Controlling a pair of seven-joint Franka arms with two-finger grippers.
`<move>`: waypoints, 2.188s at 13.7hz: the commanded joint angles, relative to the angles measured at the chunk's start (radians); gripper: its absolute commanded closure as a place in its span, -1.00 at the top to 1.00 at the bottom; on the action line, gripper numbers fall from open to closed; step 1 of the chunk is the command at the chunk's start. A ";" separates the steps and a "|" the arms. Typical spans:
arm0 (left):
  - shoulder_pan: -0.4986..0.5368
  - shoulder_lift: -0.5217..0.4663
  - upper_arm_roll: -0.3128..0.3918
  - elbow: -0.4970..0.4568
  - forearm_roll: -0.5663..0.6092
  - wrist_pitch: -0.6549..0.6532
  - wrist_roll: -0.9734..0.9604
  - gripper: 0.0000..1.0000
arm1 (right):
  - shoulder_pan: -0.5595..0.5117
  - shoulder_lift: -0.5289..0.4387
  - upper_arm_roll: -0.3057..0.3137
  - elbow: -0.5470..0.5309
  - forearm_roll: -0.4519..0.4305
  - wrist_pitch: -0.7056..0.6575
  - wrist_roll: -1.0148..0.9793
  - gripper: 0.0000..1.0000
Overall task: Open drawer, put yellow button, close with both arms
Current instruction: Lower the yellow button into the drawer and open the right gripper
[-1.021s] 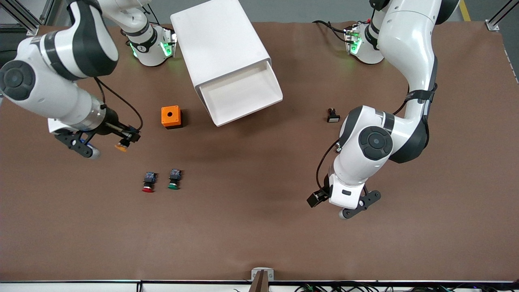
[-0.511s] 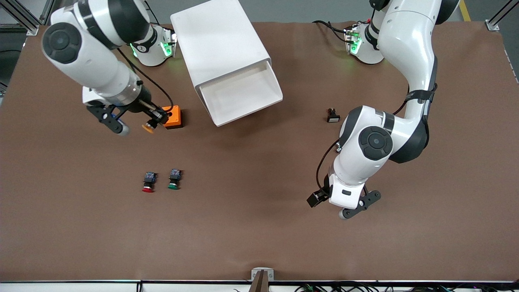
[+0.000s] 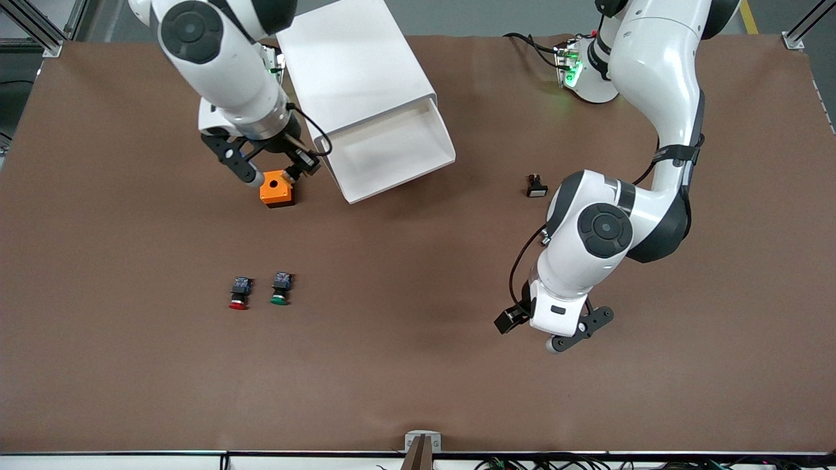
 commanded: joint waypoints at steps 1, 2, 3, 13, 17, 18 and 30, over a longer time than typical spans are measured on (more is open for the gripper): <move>-0.001 -0.035 0.000 -0.038 0.014 0.003 -0.003 0.99 | 0.072 -0.026 -0.013 -0.032 0.001 0.012 0.099 -1.00; -0.001 -0.035 -0.002 -0.036 0.014 0.003 -0.003 0.99 | 0.085 -0.026 -0.013 -0.032 -0.001 0.018 0.123 -1.00; -0.001 -0.035 -0.002 -0.036 0.014 0.003 -0.003 0.99 | 0.095 -0.023 -0.011 -0.033 -0.001 0.022 0.138 -1.00; -0.001 -0.035 0.000 -0.036 0.014 0.003 -0.003 0.99 | 0.259 0.060 -0.013 -0.032 -0.027 0.154 0.380 -1.00; -0.001 -0.035 0.000 -0.038 0.014 0.003 -0.003 0.99 | 0.298 0.108 -0.011 -0.026 -0.047 0.190 0.456 -1.00; -0.001 -0.033 -0.002 -0.038 0.014 0.003 -0.003 0.99 | 0.310 0.117 -0.013 -0.026 -0.048 0.205 0.472 -1.00; -0.003 -0.033 -0.002 -0.036 0.014 0.003 -0.003 0.99 | 0.341 0.195 -0.013 0.006 -0.062 0.237 0.545 -1.00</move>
